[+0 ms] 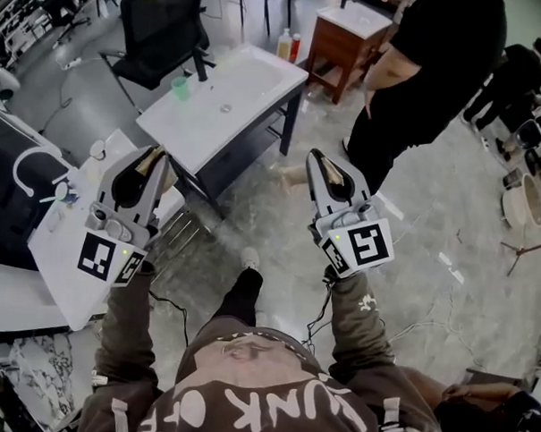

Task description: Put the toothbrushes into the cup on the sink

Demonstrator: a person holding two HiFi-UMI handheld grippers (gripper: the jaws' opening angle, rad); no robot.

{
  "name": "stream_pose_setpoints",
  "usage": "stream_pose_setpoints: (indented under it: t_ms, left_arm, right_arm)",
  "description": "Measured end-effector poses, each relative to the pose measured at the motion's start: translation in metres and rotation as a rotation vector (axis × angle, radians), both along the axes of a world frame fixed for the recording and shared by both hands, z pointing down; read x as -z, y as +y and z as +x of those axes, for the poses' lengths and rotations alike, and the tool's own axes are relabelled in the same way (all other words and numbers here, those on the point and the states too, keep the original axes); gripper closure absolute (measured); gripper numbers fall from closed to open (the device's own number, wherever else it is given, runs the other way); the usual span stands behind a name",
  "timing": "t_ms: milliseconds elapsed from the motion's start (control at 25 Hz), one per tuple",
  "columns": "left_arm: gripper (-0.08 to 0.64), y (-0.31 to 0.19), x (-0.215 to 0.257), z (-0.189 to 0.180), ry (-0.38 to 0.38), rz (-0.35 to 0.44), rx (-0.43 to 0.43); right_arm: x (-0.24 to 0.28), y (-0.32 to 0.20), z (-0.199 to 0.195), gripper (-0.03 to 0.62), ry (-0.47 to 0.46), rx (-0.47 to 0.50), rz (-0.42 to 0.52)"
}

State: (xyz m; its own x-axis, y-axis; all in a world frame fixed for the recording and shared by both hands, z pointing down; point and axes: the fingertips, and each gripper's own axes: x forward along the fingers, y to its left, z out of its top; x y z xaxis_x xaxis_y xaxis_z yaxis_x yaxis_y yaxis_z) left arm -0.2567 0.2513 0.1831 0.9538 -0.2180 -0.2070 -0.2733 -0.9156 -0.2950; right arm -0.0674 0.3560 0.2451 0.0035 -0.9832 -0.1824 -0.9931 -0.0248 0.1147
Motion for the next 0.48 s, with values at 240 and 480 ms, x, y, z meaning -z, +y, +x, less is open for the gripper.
stream_pose_setpoints:
  t_ms: [240,480]
  left_arm:
    - [0.511,-0.062,-0.016,0.043,0.026,-0.02,0.005]
    - [0.511,-0.146,-0.034,0.099,0.035,-0.058,0.032]
  right_arm:
    - [-0.007,-0.061,0.04,0.583,0.027,0.011,-0.017]
    - [-0.009,-0.151,0.101,0.583,0.04,0.029,-0.049]
